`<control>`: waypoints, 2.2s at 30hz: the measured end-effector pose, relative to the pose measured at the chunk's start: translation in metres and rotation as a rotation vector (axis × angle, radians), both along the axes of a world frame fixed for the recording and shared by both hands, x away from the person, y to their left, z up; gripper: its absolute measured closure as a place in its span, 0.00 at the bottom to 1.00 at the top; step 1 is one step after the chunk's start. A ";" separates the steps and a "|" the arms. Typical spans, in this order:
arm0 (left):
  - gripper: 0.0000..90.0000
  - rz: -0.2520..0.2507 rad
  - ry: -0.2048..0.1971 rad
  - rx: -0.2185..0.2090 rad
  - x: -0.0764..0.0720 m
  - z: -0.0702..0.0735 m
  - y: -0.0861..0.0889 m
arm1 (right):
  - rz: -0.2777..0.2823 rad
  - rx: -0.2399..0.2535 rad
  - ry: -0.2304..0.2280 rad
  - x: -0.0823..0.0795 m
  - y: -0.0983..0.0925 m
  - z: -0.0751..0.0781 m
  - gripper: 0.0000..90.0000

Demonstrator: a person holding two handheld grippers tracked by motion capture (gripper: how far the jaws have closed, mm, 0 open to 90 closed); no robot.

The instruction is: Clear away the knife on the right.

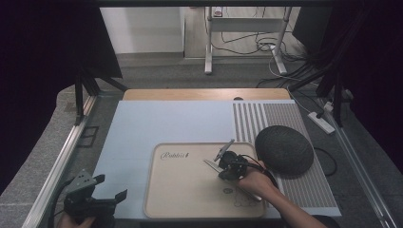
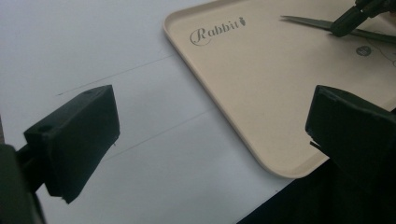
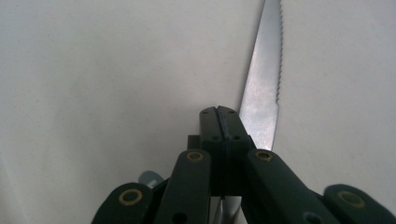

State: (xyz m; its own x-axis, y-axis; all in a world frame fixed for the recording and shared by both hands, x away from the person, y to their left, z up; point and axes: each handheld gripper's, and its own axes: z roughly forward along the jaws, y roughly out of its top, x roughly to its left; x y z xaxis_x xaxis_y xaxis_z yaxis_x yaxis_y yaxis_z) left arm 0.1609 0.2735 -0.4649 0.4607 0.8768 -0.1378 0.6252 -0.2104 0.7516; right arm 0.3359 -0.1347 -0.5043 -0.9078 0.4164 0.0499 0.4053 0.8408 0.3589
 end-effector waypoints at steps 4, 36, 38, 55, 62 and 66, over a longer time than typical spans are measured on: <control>0.03 -0.001 -0.002 0.001 0.000 0.000 0.000 | -0.029 -0.006 -0.015 0.006 -0.009 0.001 1.00; 0.04 -0.003 -0.005 0.009 -0.001 0.000 -0.001 | -0.226 0.000 0.003 0.011 -0.086 0.005 1.00; 0.04 -0.003 -0.006 0.009 -0.001 0.000 -0.001 | -0.222 -0.015 0.001 0.011 -0.084 0.005 1.00; 0.04 -0.006 0.000 -0.005 0.000 0.000 0.000 | -0.245 0.082 -0.041 0.000 -0.078 0.022 0.57; 0.04 -0.005 0.002 -0.006 0.000 0.000 0.000 | -0.261 0.119 -0.071 -0.003 -0.077 0.029 0.29; 0.04 -0.004 0.003 -0.009 0.000 0.000 0.001 | -0.272 0.136 -0.114 -0.006 -0.079 0.035 0.17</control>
